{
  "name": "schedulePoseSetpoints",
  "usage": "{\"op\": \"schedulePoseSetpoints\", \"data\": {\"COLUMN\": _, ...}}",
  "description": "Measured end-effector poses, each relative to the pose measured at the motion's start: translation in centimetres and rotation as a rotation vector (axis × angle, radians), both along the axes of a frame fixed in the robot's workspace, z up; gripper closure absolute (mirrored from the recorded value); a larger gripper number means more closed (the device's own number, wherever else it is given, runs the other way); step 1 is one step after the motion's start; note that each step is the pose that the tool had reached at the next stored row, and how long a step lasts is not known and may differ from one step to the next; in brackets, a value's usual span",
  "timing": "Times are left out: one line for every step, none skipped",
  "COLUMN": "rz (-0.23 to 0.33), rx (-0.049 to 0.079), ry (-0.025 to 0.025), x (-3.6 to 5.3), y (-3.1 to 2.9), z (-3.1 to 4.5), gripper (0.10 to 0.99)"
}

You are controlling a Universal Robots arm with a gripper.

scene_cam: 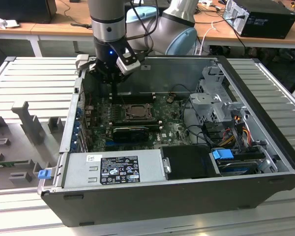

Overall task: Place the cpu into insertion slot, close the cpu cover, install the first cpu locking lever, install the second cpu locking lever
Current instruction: 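Install the first cpu locking lever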

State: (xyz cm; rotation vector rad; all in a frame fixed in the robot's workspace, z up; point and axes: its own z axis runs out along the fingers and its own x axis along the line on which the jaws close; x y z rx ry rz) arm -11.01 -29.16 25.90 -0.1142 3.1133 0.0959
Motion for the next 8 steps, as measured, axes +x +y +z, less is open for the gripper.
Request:
{"op": "schedulePoseSetpoints", "data": {"rz": 0.0, "rx": 0.0, "ry": 0.0, "x": 0.06, "y": 0.0, "z": -0.01, "gripper": 0.98}}
{"op": "schedulePoseSetpoints", "data": {"rz": 0.0, "rx": 0.0, "ry": -0.0001, "x": 0.2, "y": 0.01, "z": -0.02, "gripper": 0.98}}
{"op": "schedulePoseSetpoints", "data": {"rz": 0.0, "rx": 0.0, "ry": -0.0001, "x": 0.34, "y": 0.01, "z": -0.03, "gripper": 0.98}}
{"op": "schedulePoseSetpoints", "data": {"rz": 0.0, "rx": 0.0, "ry": -0.0001, "x": 0.46, "y": 0.01, "z": -0.03, "gripper": 0.98}}
{"op": "schedulePoseSetpoints", "data": {"rz": 0.0, "rx": 0.0, "ry": -0.0001, "x": 0.68, "y": 0.01, "z": -0.03, "gripper": 0.98}}
{"op": "schedulePoseSetpoints", "data": {"rz": 0.0, "rx": 0.0, "ry": -0.0001, "x": 0.91, "y": 0.0, "z": -0.04, "gripper": 0.98}}
{"op": "schedulePoseSetpoints", "data": {"rz": 0.0, "rx": 0.0, "ry": -0.0001, "x": 1.19, "y": 0.0, "z": -0.04, "gripper": 0.98}}
{"op": "schedulePoseSetpoints", "data": {"rz": 0.0, "rx": 0.0, "ry": -0.0001, "x": 1.38, "y": 0.01, "z": -0.04, "gripper": 0.98}}
